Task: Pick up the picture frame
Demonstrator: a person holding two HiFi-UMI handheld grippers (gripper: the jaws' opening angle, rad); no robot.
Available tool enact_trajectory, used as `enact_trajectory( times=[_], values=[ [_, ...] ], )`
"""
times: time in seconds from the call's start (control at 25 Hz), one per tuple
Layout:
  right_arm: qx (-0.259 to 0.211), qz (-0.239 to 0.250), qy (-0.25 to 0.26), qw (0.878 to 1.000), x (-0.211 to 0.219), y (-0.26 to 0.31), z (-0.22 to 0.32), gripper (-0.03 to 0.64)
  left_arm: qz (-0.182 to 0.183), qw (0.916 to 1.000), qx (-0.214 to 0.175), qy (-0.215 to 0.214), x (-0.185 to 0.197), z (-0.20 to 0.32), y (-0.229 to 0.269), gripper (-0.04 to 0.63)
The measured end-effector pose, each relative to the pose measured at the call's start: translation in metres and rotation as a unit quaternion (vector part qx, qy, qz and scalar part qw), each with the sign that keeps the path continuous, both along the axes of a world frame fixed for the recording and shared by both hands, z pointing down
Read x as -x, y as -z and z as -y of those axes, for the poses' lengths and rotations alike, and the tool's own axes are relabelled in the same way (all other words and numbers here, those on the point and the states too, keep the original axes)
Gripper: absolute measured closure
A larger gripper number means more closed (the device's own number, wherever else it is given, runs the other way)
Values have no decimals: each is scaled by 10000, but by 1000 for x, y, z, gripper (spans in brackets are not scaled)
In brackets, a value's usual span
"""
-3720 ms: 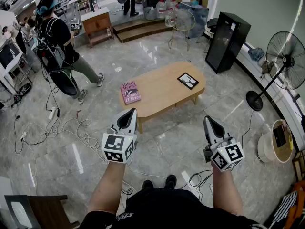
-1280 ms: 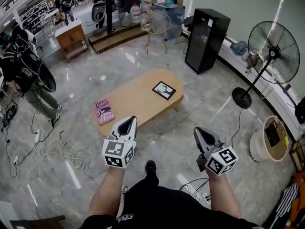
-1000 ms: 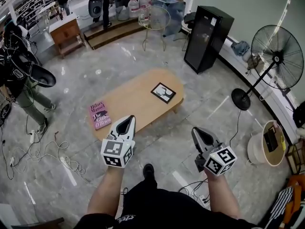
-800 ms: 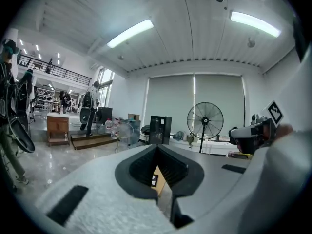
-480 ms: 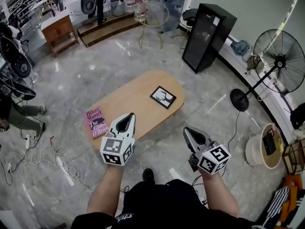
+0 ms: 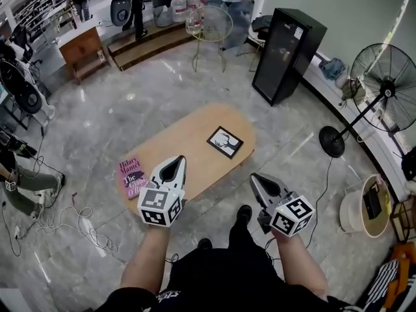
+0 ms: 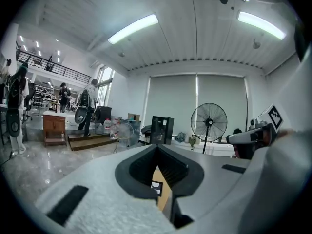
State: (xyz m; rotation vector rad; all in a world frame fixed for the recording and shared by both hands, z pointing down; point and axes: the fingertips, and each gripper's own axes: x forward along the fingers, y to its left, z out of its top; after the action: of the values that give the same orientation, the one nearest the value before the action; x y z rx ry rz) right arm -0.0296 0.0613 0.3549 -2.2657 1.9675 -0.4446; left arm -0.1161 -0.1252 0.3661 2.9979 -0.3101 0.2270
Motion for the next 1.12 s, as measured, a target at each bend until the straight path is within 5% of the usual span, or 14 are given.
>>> enact_trajectory(
  times=[0.2, 0.76, 1.12],
  values=[
    [-76, 171, 50, 9998, -51, -10, 3, 611, 126, 9999, -43, 67, -47, 3, -8, 586],
    [-59, 518, -15, 9986, -270, -34, -5, 611, 577, 9983, -116, 21, -256, -7, -22, 586],
    [59, 624, 109, 9980, -326, -46, -6, 611, 622, 9980, -34, 37, -320, -18, -32, 586]
  ],
)
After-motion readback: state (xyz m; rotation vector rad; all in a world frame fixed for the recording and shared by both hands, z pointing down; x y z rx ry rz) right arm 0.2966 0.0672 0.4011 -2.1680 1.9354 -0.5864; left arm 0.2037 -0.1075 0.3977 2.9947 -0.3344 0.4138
